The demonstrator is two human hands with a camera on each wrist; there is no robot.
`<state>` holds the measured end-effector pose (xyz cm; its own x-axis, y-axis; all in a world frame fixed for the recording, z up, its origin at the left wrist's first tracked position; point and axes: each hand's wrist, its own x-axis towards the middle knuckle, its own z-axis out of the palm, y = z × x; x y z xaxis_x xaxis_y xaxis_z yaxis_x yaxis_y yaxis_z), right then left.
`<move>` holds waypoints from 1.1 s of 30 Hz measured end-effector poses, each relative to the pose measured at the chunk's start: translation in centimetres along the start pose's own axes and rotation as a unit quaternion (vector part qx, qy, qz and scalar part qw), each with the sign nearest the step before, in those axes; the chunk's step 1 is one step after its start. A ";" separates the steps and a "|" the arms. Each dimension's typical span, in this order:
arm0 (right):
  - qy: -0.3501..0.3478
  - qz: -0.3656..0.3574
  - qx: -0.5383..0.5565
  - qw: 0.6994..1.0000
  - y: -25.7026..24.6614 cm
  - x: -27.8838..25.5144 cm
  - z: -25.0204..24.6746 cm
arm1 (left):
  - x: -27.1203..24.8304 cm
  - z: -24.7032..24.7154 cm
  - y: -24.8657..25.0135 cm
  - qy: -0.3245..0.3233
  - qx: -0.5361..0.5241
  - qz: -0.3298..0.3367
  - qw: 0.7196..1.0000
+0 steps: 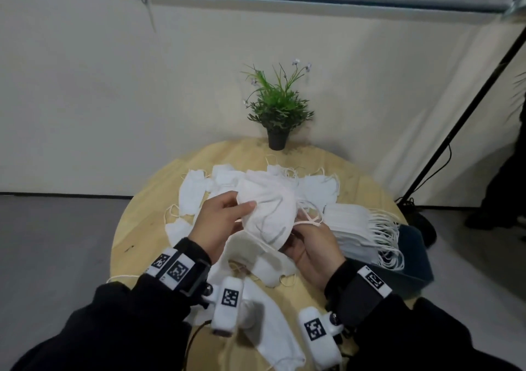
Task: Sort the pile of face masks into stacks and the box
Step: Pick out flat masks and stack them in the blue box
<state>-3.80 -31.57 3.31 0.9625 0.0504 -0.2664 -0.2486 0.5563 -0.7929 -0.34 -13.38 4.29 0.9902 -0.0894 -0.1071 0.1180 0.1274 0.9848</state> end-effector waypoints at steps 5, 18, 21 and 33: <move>0.039 -0.010 -0.004 0.999 -0.8 0.0 -0.5 | 0.6 -1.2 0.4 0.010 0.034 0.014 0.999; 0.019 -0.060 -0.320 0.945 -0.9 -0.2 -1.3 | 0.2 -1.8 0.8 -0.005 0.148 0.096 0.984; 0.050 -0.058 -0.299 0.951 -1.2 0.0 -2.0 | 0.5 -2.5 0.6 -0.027 0.201 0.091 0.975; 0.048 -0.134 -0.322 0.936 -4.5 -1.7 -4.9 | 0.4 1.6 1.2 -0.152 0.285 0.164 0.932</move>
<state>-4.85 -38.24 4.66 0.9932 -0.1108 -0.0342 -0.0429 -0.0777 -0.9961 0.06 -14.86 5.70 0.8888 -0.4250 0.1712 -0.3321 -0.3402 0.8797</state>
